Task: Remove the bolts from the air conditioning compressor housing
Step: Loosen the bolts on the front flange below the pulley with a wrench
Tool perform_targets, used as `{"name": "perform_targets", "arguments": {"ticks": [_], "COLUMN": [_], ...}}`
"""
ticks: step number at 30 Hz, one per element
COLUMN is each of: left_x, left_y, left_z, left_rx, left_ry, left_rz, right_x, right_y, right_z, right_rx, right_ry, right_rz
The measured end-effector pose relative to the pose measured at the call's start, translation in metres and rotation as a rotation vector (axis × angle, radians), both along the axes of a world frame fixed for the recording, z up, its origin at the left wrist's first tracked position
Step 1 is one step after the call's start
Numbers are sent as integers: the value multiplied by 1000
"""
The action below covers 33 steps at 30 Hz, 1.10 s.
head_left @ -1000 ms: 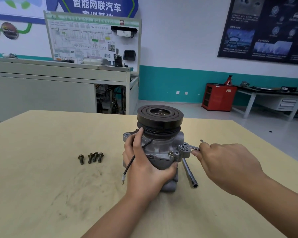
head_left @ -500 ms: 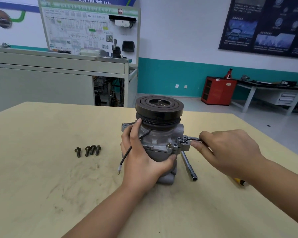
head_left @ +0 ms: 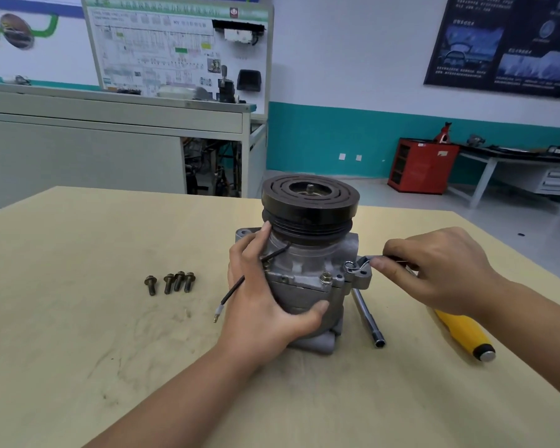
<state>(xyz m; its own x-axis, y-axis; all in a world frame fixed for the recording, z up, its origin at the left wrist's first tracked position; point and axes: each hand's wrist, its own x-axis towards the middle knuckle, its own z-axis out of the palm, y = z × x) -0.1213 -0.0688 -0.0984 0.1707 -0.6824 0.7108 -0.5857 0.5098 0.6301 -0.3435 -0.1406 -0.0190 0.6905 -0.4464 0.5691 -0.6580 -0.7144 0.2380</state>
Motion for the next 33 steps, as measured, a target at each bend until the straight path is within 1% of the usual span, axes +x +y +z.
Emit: {"name": "perform_targets", "arguments": {"ticks": [3, 6, 8, 10, 13, 15, 17, 22, 23, 25, 26, 27, 28, 30, 33], "left_x": [18, 14, -5, -25, -37, -34, -29, -18, -16, -11, -7, -4, -1, 0, -4], "left_y": [2, 8, 12, 11, 4, 0, -1, -6, -7, -9, -10, -11, -12, -12, -9], "left_z": [3, 2, -2, -3, 1, 2, 1, -5, -6, -5, -5, -5, -5, -5, -6], "left_rx": [55, 133, 128, 113, 123, 123, 122, 71, 66, 79, 86, 88, 86, 84, 104], "left_ry": [-98, -98, -64, 15, 97, 145, 143, 88, 93, 91, 80, 67, 57, 45, 77], "left_rz": [-8, -45, 9, 80, 131, 122, 111, 111, 111, 89, 75, 66, 63, 56, 63], "right_x": [-1, -2, -5, -2, 3, 7, 10, 15, 15, 19, 24, 31, 37, 39, 27], "right_y": [-7, -7, -2, 9, 25, 34, 38, 28, 24, 20, 21, 25, 30, 41, 55], "right_z": [-3, -3, -3, -3, -6, -8, -13, -14, -10, -8, -10, -12, -11, -4, 18], "right_rx": [33, 38, 44, 88, 41, -1, -43, -98, -82, 17, 17, -26, -71, -107, -119], "right_ry": [-21, 28, 45, 55, 76, -33, -97, -187, -177, -107, -41, 4, 26, -59, -191], "right_rz": [25, -43, -94, -187, -272, -265, -262, -138, -59, 180, 282, 336, 353, 320, 139]}}
